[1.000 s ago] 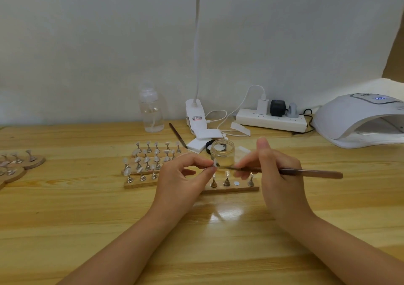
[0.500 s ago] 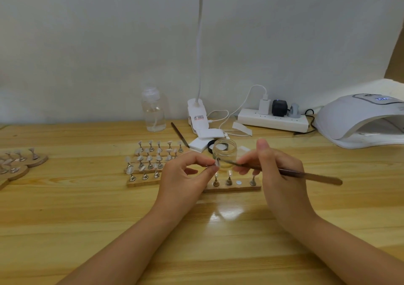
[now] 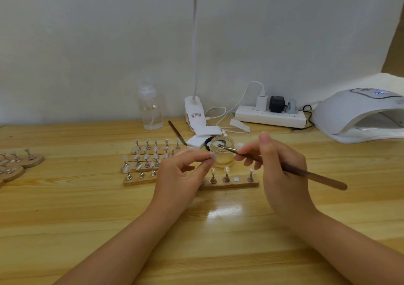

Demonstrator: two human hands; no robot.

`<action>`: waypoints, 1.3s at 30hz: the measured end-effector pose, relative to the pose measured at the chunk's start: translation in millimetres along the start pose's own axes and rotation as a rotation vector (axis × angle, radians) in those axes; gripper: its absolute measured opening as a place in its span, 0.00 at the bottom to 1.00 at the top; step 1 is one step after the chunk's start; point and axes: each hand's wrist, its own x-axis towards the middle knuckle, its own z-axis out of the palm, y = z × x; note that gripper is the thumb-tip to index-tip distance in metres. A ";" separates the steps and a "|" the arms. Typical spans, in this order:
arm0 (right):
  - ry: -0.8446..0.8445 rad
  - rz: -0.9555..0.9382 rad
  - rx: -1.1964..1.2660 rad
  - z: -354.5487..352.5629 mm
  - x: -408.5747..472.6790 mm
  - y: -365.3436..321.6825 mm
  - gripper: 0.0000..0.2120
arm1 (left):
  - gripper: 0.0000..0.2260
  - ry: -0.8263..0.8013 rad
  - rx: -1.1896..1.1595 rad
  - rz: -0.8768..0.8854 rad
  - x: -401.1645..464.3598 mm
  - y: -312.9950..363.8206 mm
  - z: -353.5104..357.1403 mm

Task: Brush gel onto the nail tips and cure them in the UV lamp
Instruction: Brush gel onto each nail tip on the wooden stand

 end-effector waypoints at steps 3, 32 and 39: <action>-0.040 -0.116 -0.126 0.1 0.5 1.0 0.16 | 0.11 -0.012 0.010 0.030 0.2 -0.9 1.0; -0.063 0.001 -0.014 2.1 -0.3 1.2 0.19 | 0.13 -0.037 0.045 0.137 1.5 -5.4 1.8; -0.067 0.008 -0.026 3.0 0.1 -0.9 0.19 | 0.14 -0.012 0.017 0.105 1.1 -4.8 1.2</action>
